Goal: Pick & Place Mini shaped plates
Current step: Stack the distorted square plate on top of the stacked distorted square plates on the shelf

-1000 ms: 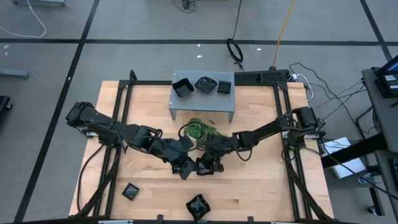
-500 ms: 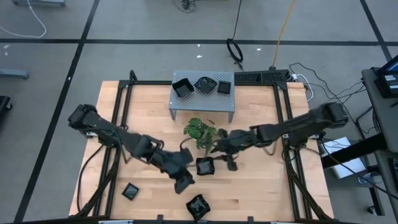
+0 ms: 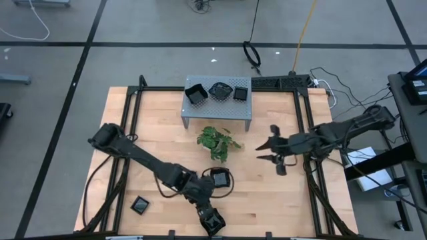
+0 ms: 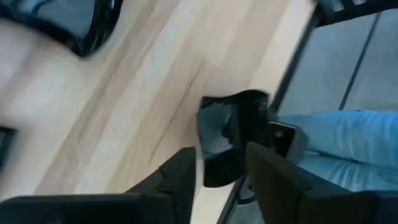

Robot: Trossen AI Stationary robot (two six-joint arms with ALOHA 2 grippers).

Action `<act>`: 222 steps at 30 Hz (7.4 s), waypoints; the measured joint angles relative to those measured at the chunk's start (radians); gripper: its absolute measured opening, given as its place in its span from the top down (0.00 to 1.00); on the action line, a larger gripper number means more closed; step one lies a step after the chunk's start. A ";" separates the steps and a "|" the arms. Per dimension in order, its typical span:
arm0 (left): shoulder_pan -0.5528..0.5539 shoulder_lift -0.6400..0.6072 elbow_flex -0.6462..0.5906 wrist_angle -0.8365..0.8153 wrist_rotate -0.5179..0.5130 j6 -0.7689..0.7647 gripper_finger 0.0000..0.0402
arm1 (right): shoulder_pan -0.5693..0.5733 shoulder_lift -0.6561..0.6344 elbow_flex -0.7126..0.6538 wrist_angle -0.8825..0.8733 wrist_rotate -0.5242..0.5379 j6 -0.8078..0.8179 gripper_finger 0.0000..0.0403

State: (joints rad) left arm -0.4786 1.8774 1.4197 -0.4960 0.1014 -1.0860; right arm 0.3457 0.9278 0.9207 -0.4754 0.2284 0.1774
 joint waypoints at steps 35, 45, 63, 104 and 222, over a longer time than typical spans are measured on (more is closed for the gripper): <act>-0.023 0.193 0.001 0.131 0.003 0.032 0.53 | 0.011 -0.074 -0.001 -0.106 0.011 0.039 0.69; -0.013 0.193 0.001 0.138 0.058 0.032 0.97 | 0.011 -0.074 -0.001 -0.106 0.010 0.046 0.69; 0.123 -0.112 0.012 0.109 -0.225 0.090 0.99 | 0.010 -0.074 -0.001 -0.102 0.007 0.041 0.69; 0.713 -0.332 -0.016 -0.280 -0.968 -0.185 0.97 | -0.045 -0.077 -0.001 -0.106 0.478 -0.191 0.69; 0.098 0.166 -0.053 0.101 -0.274 0.826 0.97 | -0.065 -0.077 -0.124 -0.111 0.474 -0.215 0.69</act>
State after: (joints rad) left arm -0.3801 2.0430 1.3664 -0.3949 -0.1725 -0.2601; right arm 0.2810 0.8513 0.7964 -0.5869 0.7023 -0.0380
